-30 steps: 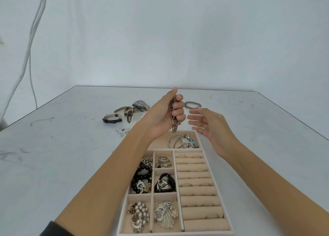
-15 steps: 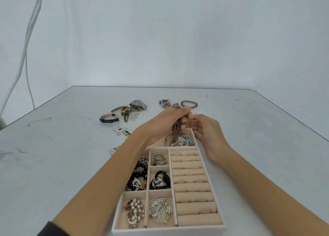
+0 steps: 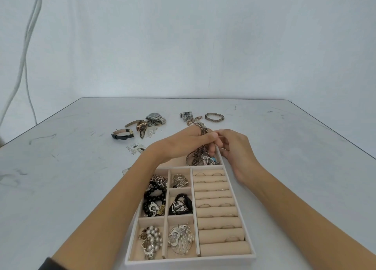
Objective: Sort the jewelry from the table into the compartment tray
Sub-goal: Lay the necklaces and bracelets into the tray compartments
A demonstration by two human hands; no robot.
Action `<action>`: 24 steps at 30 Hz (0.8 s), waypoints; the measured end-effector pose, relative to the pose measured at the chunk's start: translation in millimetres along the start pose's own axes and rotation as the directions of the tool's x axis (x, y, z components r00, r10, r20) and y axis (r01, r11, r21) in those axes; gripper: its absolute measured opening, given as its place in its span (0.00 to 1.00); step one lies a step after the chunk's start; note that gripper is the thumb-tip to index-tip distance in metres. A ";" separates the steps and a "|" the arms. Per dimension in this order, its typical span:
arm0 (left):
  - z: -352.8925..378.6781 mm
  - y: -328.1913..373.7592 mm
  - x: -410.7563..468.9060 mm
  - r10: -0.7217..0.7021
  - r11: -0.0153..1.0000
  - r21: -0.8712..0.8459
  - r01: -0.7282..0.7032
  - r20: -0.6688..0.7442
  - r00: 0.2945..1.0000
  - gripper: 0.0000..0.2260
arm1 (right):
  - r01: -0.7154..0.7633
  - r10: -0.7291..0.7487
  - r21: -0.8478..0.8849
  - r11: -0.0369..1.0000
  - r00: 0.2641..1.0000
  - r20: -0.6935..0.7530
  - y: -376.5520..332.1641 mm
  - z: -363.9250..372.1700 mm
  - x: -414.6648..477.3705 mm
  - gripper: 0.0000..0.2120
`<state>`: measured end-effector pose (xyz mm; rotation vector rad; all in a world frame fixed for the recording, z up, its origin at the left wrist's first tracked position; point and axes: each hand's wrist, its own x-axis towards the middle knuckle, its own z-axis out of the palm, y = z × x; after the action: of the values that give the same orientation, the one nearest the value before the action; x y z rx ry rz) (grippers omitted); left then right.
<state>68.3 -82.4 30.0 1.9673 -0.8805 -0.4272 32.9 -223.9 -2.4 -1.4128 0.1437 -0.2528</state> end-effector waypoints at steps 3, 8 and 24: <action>-1.4 0.0 -3.2 0.023 1.000 0.018 -0.023 -0.012 1.000 0.16 | 0.002 -0.002 -0.003 1.000 1.000 0.001 1.5 0.3 -0.2 0.11; 0.1 1.2 -3.0 0.053 0.996 -0.067 -0.057 -0.068 0.996 0.21 | -0.015 0.015 -0.006 1.000 0.999 -0.046 3.2 0.6 1.8 0.10; -15.1 -10.3 -3.9 0.005 0.988 0.157 0.005 -0.062 0.998 0.13 | -0.033 0.030 -0.038 0.999 0.997 -0.069 8.3 -0.8 7.5 0.12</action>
<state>78.9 -67.0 29.1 2.1126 -0.8978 -0.3027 40.7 -225.5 -10.4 -1.4401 0.2281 -0.2738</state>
